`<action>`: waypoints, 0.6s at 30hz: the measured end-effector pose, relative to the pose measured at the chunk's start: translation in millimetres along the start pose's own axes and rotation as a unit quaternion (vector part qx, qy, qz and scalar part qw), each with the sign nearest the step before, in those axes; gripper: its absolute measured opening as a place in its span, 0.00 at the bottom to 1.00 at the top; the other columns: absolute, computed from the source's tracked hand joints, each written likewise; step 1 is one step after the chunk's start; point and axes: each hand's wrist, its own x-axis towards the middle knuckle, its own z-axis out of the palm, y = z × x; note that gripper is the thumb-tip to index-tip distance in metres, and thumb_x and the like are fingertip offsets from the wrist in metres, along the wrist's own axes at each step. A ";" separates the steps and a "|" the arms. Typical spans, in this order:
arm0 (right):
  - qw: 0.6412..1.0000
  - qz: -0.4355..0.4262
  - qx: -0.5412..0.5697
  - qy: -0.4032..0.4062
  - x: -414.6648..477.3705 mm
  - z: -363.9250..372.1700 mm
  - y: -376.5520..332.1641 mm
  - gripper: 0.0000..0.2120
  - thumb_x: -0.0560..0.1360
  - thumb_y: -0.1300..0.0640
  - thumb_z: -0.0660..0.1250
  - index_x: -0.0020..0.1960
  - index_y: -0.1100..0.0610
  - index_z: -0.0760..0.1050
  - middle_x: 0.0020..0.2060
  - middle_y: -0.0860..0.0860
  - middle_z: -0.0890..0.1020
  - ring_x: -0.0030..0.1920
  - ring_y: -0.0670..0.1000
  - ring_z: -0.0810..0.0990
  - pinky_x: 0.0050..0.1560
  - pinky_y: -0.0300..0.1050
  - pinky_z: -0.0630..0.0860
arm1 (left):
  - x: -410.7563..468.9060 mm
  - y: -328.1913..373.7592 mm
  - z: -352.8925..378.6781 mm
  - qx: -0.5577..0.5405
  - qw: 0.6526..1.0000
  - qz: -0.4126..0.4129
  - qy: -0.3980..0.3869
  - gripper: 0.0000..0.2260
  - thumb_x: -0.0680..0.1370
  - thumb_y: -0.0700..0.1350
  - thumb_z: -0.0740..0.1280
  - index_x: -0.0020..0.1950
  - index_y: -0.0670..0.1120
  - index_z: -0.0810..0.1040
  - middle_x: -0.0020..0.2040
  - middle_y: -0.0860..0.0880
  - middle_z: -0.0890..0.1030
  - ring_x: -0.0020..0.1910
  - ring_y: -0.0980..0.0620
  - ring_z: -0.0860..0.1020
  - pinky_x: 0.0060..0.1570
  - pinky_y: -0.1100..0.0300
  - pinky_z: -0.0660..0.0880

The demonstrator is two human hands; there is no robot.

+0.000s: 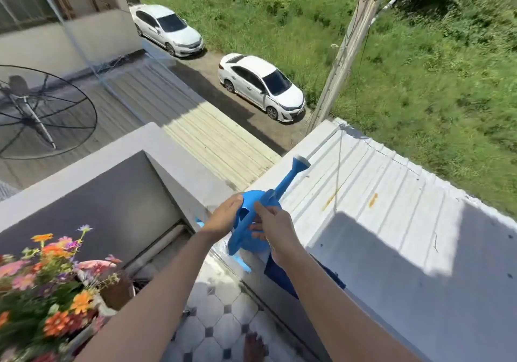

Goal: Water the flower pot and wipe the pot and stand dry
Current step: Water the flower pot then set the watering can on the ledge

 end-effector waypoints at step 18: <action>0.966 -0.056 -0.166 -0.188 -34.3 25.6 0.0 0.15 0.79 0.49 0.62 0.48 0.61 0.77 0.36 0.51 0.77 0.38 0.51 0.76 0.43 0.50 0.72 | -155.6 10.8 -4.5 -0.124 0.975 0.026 0.184 0.12 0.81 0.55 0.62 0.61 0.55 0.77 0.55 0.51 0.83 0.57 0.51 0.80 0.56 0.60 0.76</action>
